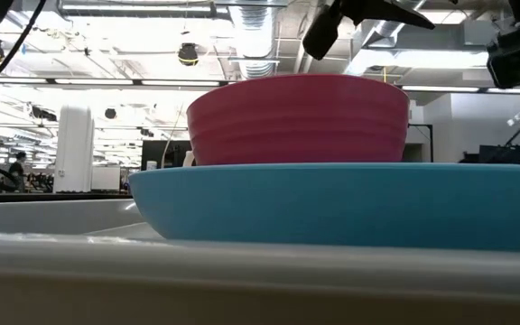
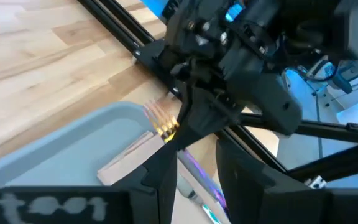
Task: Set up tray
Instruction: Put the iridescent fork beside the blue knife on the brown napkin
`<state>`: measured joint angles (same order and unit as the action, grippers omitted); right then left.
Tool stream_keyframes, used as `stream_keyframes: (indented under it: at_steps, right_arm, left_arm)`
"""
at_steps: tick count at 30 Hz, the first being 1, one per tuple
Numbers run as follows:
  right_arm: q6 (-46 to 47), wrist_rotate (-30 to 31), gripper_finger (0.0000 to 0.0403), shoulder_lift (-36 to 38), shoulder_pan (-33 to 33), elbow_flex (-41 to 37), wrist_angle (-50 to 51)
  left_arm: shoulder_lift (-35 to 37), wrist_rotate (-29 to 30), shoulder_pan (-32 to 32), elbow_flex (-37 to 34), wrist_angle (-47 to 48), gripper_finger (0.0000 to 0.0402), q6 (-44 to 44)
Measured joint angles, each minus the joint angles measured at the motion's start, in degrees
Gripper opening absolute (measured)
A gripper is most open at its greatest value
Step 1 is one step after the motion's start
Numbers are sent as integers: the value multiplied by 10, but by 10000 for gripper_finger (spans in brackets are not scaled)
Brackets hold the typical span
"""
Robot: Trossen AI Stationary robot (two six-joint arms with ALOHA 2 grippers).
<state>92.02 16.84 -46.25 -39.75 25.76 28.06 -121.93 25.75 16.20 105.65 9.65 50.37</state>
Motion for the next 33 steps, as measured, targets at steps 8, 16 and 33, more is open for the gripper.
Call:
stream_keyframes:
  at_steps: [8,16,33]
  right_arm:
    - [125,-1,1,-123,-54,0,-67]
    - [206,-26,1,-216,-74,22,-74]
    - [201,-81,64,-293,-71,76,-76]
  left_arm:
    - [0,-59,-1,0,18,98,-25]
    - [0,-86,-2,0,52,97,-58]
    - [-1,-113,-6,0,78,97,-67]
